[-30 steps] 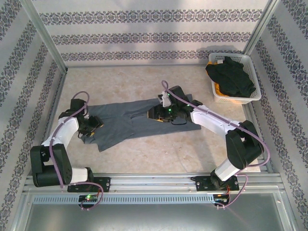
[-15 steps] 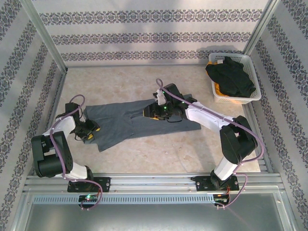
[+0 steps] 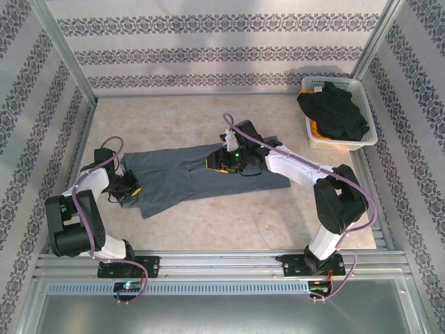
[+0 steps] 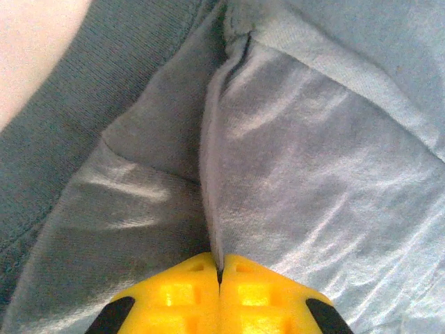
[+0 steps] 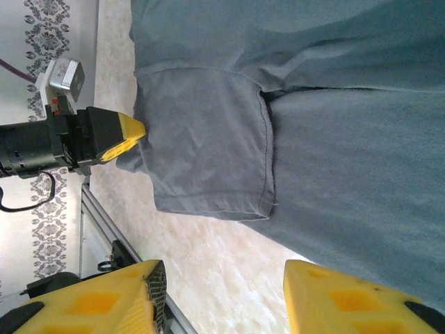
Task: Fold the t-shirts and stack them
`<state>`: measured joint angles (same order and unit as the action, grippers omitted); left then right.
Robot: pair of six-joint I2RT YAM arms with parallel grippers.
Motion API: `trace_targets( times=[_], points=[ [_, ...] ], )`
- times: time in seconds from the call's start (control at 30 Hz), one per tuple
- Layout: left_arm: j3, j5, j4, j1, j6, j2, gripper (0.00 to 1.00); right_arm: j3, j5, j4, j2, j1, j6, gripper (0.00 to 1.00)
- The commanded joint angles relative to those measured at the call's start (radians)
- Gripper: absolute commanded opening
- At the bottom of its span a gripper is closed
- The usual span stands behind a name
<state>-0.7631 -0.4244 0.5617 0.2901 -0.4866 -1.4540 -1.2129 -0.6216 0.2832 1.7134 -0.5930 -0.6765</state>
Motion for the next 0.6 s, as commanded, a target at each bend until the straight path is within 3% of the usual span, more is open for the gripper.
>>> trace_targets(
  times=[0.0, 0.2, 0.57],
  points=[
    [-0.029, 0.034, 0.029, 0.005, -0.017, 0.047, 0.0, -0.031, -0.005, 0.013, 0.01, 0.005, 0.009, 0.49],
    [-0.113, 0.062, 0.066, 0.004, -0.073, 0.072, 0.0, -0.03, -0.006, 0.008, 0.014, 0.022, 0.0, 0.49],
    [-0.264, 0.099, 0.076, 0.004, -0.088, -0.054, 0.0, -0.016, -0.02, 0.008, -0.001, 0.058, -0.006, 0.48]
  ],
)
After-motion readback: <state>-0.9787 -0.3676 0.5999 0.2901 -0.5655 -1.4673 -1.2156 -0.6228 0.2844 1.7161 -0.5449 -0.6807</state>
